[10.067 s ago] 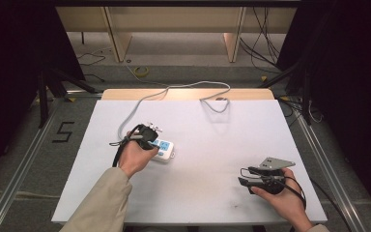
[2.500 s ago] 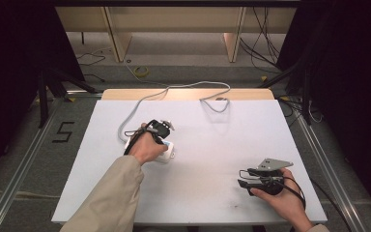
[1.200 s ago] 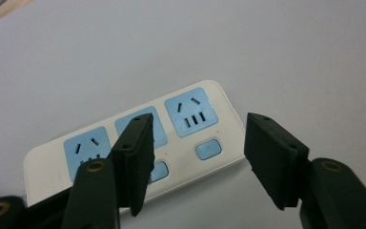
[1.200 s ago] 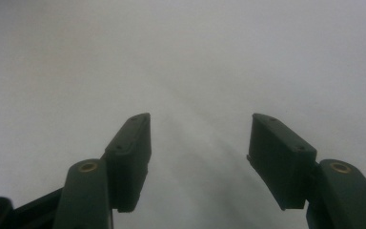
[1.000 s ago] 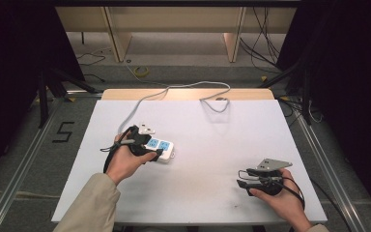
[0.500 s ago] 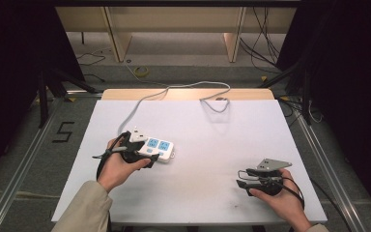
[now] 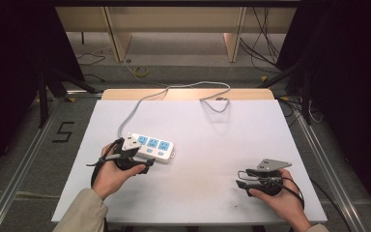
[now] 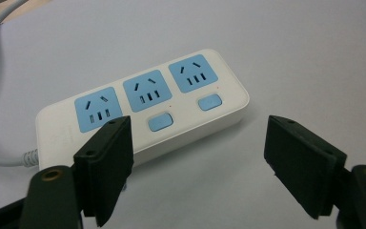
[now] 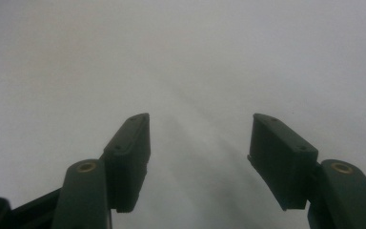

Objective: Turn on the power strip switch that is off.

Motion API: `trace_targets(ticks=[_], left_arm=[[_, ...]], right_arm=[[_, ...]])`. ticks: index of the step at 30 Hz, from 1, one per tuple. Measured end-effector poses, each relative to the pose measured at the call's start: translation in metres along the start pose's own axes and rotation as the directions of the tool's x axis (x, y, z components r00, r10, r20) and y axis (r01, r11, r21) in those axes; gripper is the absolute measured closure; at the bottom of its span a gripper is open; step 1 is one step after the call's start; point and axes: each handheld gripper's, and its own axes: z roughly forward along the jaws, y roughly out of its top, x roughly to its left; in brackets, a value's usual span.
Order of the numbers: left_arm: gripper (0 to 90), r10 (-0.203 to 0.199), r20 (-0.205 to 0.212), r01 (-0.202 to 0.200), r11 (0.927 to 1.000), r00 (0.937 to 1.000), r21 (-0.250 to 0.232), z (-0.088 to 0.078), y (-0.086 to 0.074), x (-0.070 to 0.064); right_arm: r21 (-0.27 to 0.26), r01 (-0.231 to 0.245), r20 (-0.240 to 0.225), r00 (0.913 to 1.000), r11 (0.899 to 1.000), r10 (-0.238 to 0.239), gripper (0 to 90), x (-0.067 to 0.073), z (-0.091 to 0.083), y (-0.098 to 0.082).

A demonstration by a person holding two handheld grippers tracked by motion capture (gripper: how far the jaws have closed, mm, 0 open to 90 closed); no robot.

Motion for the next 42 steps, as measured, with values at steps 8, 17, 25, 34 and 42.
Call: trace_targets(ticks=[8,17,25,34,42], left_arm=[[22.6,0.006,0.001,-0.006,0.9998,1.0000,-0.019,0.000,-0.007,-0.001],[20.2,0.000,-0.003,0.000,0.9994,1.0000,-0.035,-0.002,-0.022,-0.002],[20.0,-0.007,-0.012,0.006,0.9989,0.9999,-0.047,-0.005,-0.036,-0.001],[19.6,-0.018,-0.028,0.017,0.9989,0.9994,-0.043,-0.006,-0.048,0.000],[18.8,-0.013,-0.028,0.012,0.9994,0.9995,-0.031,-0.007,-0.060,0.001]], right_arm=[[-0.005,0.001,-0.005,1.0000,1.000,-0.001,39.6,0.000,-0.001,0.000],[-0.003,0.002,-0.008,1.0000,1.000,-0.002,39.5,0.000,0.000,-0.001],[-0.002,0.003,-0.010,0.9999,1.000,-0.003,39.5,0.000,0.000,0.000],[0.001,0.002,-0.011,0.9999,1.000,-0.002,39.6,0.000,0.002,-0.001],[-0.003,0.006,-0.014,0.9999,1.000,-0.006,39.6,0.000,0.002,-0.002]])
